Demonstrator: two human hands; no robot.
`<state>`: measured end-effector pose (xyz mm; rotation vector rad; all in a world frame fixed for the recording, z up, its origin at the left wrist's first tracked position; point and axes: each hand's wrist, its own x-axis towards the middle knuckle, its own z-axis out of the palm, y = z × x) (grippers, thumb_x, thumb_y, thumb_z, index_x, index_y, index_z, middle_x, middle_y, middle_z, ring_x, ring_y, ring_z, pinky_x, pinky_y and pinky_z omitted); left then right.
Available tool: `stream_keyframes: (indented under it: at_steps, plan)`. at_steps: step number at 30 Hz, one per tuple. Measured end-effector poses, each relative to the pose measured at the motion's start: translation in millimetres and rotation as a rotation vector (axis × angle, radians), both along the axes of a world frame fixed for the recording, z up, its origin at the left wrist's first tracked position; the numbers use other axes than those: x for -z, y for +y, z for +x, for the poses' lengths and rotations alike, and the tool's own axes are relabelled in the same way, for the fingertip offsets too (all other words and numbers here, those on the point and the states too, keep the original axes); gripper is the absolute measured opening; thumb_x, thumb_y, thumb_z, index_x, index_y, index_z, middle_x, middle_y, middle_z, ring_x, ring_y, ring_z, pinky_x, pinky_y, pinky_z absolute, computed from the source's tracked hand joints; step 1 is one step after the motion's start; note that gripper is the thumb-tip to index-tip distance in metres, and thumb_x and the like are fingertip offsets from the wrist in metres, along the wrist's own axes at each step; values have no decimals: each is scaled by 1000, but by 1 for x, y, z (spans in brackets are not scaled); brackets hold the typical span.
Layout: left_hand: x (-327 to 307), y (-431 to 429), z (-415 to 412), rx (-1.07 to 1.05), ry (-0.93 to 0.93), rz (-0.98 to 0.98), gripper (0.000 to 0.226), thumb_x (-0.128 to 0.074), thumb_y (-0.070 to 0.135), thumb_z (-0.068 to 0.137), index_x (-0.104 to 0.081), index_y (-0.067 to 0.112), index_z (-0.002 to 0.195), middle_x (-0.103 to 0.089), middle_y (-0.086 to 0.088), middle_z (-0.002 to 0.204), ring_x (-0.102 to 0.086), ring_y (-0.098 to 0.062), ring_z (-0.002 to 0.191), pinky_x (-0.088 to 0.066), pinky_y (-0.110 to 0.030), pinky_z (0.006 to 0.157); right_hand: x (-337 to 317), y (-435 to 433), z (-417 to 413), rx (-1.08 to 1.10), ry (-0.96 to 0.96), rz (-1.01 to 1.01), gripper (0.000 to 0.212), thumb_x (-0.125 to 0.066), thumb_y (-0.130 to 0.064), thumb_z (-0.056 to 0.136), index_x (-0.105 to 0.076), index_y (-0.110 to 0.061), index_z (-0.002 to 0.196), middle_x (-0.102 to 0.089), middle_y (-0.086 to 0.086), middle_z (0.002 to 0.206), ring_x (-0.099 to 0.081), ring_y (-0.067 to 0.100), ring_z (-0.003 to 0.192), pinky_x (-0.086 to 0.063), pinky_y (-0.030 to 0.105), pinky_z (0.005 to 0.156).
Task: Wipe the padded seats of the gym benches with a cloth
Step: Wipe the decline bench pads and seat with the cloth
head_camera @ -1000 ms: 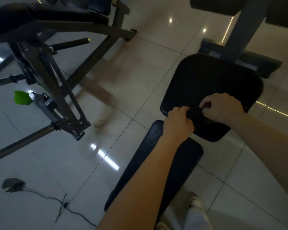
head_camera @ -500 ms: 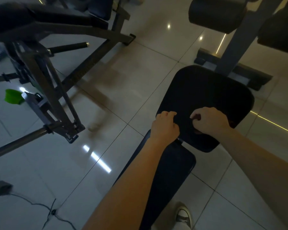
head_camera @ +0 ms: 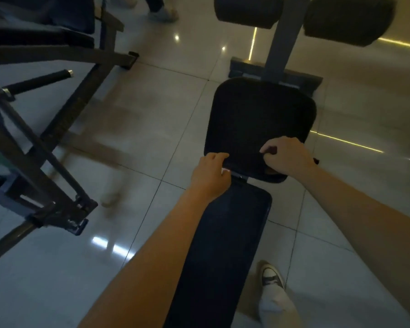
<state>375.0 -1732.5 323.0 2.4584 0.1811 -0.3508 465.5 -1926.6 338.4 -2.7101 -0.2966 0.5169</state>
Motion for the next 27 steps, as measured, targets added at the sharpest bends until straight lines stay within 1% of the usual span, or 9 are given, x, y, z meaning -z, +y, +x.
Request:
stream_keyframes:
  at_steps: [2,4,7,10,13,15,19,23,27]
  plan:
    - [-11,15,-18,49,1,8,51,-48,15,96,-40,16,146,-41,-9,146,-39,-27,132,-37,-39,107,-13,-3,-18,62,-14,-6,14,-60,-24,86,-63,-37,92,-60,-8,103,-62,19,94,-53,35,83]
    - [-24,30,-38,111,3,23,51,-48,15,96,-40,16,146,-41,-10,147,-37,-29,134,-36,-41,109,-27,-5,-40,131,-30,-11,16,-60,-24,86,-65,-36,94,-59,-8,104,-61,21,99,-51,35,85]
    - [-40,44,-72,197,30,43,51,-48,16,96,-40,16,146,-40,-10,148,-36,-28,134,-36,-41,108,-42,-2,-79,213,-53,-4,16,-60,-25,87,-64,-37,96,-64,-4,111,-61,21,103,-52,40,90]
    - [-47,46,-101,249,45,26,52,-48,16,95,-39,16,147,-40,-10,148,-35,-28,134,-37,-42,108,-51,7,-120,267,-37,21,19,-60,-23,88,-67,-33,103,-63,-5,108,-62,18,100,-53,38,88]
    - [-45,37,-124,290,82,7,53,-49,18,95,-38,18,147,-39,-10,149,-34,-29,136,-37,-44,109,-56,12,-156,232,-32,-16,21,-59,-23,91,-68,-28,109,-62,-5,107,-60,17,100,-51,35,85]
    - [-44,27,-137,309,93,-5,53,-49,18,96,-38,19,147,-38,-8,149,-34,-29,136,-37,-46,109,-57,10,-177,220,-28,-7,21,-59,-22,91,-68,-25,110,-60,-6,104,-58,16,97,-50,34,83]
    - [-41,13,-150,314,71,-8,52,-49,18,96,-38,18,147,-39,-8,149,-34,-29,136,-37,-47,108,-50,-1,-205,222,-22,23,22,-59,-20,91,-67,-23,112,-54,-8,104,-50,11,94,-46,32,86]
    - [-41,13,-170,290,100,28,53,-49,17,96,-38,18,148,-37,-9,150,-34,-29,137,-37,-43,109,-40,-6,-236,254,-8,78,22,-59,-21,91,-68,-24,111,-62,-5,105,-58,14,97,-48,32,87]
    - [-41,12,-184,266,119,48,52,-48,17,96,-39,18,147,-37,-8,151,-34,-28,137,-36,-42,110,-31,-4,-261,323,52,143,22,-59,-24,92,-67,-30,112,-65,-6,114,-60,14,102,-52,36,89]
